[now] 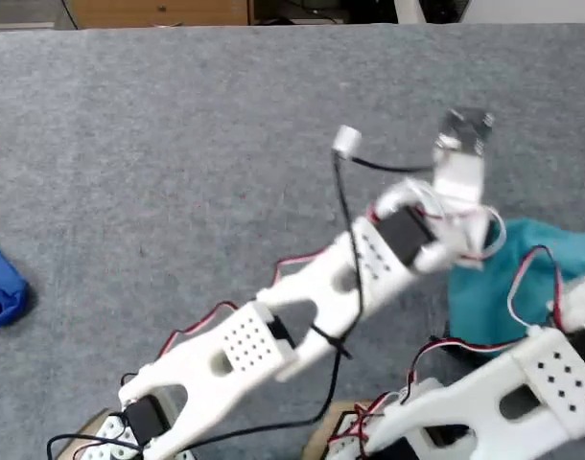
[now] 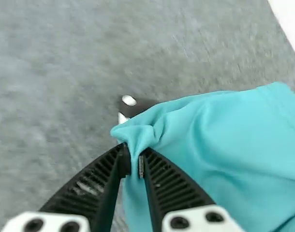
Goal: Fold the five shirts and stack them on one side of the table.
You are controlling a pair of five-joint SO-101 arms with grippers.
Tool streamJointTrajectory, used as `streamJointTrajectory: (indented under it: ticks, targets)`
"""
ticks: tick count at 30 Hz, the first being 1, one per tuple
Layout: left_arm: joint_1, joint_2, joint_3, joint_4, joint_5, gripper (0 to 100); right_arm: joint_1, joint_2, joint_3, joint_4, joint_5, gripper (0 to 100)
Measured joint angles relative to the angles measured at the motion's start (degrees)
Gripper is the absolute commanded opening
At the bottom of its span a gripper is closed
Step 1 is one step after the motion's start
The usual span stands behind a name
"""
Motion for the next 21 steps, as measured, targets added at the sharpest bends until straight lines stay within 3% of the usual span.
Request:
streamJointTrajectory:
  ticks: [7, 16, 21]
  targets:
    - [2.9, 0.0, 4.6, -3.8, 0.0, 2, 6.9, 0.0, 2.5, -3.0, 1.4, 0.4]
    - [0.5, 0.0, 4.6, -4.0, 0.0, 2, 7.2, 0.0, 4.6, -5.5, 1.4, 0.5]
    - [0.0, 0.0, 6.1, -6.3, 0.0, 8, 7.2, 0.0, 4.9, -5.5, 1.5, 0.5]
